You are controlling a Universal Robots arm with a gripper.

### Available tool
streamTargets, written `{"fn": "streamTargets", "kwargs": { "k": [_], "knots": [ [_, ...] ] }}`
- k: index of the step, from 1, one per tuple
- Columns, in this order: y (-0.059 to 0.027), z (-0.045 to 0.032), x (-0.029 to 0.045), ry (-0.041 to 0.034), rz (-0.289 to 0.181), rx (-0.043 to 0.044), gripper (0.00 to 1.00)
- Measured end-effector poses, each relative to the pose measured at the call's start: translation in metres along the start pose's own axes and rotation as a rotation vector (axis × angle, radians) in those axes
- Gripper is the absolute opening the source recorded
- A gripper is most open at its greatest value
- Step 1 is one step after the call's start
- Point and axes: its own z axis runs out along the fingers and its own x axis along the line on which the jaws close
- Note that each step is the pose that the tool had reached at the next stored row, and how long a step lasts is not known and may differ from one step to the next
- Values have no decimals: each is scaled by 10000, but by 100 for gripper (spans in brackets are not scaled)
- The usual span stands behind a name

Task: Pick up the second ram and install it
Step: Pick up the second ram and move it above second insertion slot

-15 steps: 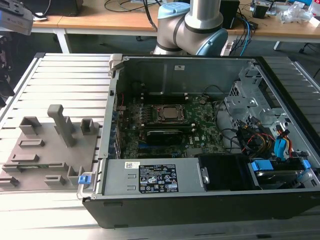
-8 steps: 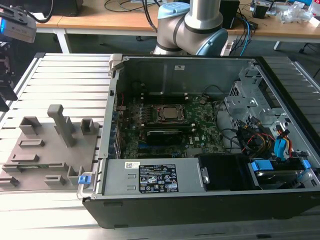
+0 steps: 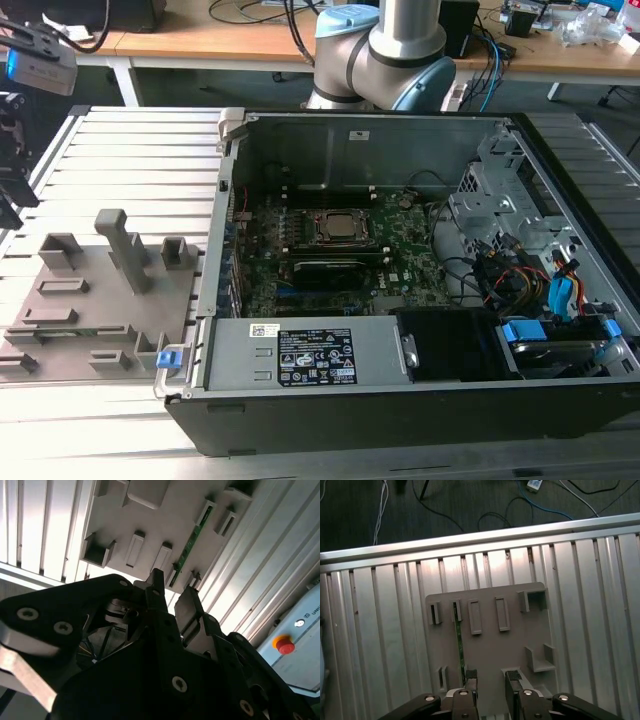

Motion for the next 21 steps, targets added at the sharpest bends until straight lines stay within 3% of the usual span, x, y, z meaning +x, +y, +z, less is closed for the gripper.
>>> {"fn": "streamTargets", "kwargs": {
  "k": [21],
  "knots": [
    [-6,161,0,1,0,-1,36]
  ]
}}
